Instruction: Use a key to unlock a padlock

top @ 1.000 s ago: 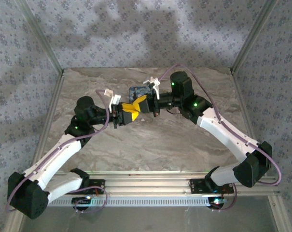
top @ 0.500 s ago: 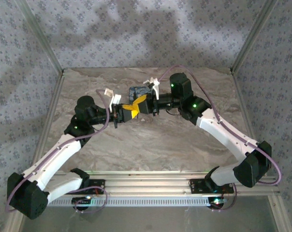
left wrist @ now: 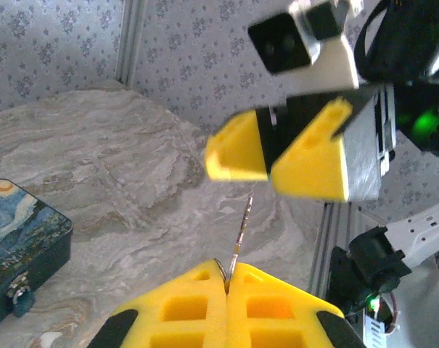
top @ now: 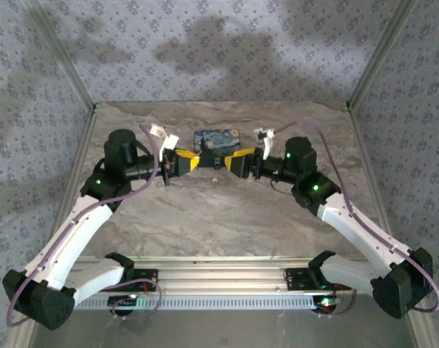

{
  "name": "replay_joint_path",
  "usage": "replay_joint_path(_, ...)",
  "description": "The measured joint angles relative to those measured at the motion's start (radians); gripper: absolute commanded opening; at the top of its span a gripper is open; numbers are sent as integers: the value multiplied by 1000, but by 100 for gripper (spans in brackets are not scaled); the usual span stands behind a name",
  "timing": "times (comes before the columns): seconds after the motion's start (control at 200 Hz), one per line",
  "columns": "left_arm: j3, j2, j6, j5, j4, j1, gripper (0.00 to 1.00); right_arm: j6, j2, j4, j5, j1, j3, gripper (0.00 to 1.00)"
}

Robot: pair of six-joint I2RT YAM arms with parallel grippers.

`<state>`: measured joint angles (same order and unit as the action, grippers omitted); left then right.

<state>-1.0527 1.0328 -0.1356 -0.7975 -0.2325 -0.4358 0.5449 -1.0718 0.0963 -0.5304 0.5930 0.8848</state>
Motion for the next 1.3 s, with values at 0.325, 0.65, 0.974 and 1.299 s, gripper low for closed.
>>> replay_joint_path(0.325, -72, 95, 37, -130, -116, 19, 0, 45, -103, 142, 44, 111, 59, 38)
replay_joint_path(0.65, -72, 93, -10, -177, -103, 26, 0, 69, -222, 228, 18, 138, 138, 23)
replay_joint_path(0.974, -69, 84, -39, -156, -100, 39, 0, 69, -235, 230, 32, 145, 152, 26)
replay_joint_path(1.299, -26, 78, -95, -124, -59, 75, 0, 69, -228, 231, 47, 149, 155, 32)
